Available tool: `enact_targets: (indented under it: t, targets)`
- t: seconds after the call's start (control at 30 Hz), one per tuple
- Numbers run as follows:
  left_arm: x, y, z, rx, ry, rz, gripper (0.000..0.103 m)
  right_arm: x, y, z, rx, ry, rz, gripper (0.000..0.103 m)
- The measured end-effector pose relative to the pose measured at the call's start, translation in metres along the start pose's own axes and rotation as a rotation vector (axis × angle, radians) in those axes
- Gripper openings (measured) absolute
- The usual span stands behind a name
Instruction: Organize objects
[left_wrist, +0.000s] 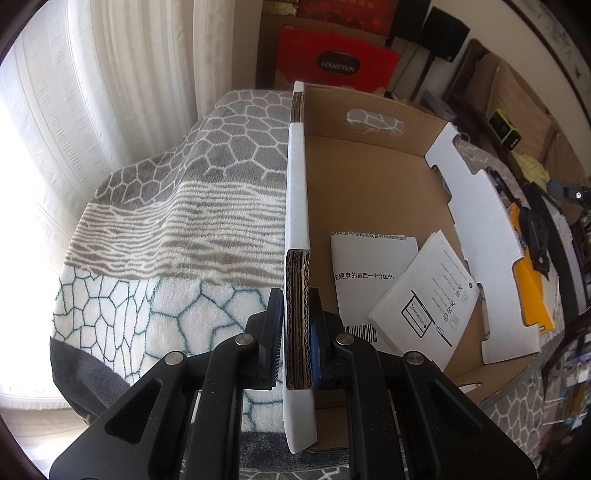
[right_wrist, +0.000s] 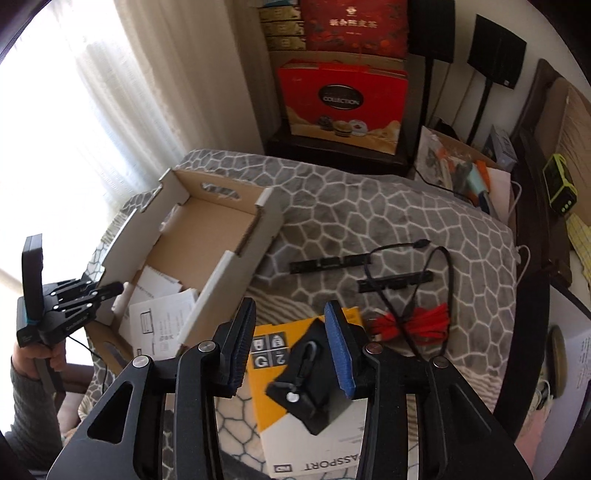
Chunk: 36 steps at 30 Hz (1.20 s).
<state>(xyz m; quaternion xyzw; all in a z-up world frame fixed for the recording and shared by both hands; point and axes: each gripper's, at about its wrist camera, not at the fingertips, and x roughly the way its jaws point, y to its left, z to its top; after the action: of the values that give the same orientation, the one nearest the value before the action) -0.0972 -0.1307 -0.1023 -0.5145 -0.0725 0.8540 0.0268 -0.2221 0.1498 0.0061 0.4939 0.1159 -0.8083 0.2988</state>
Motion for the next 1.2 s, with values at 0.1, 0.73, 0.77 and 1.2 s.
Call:
enact_targets:
  t: [0.1,0.73,0.77,1.2]
  targets:
    - [0.0,0.0,0.0,-0.005,0.001,-0.001,0.011,0.001,-0.018,-0.003,0.034,0.01,-0.036,0.043]
    - [0.008,0.002,-0.003,-0.016,0.019,0.006,0.011,0.036,-0.009,-0.039,-0.038,0.065,-0.05,0.064]
    - [0.008,0.002,-0.003,-0.016,0.019,0.006,0.011,0.037,-0.006,-0.04,-0.05,0.061,-0.055,0.064]
    - [0.008,0.002,-0.003,-0.023,0.019,0.006,0.011,0.028,0.005,-0.038,-0.095,0.023,-0.079,0.008]
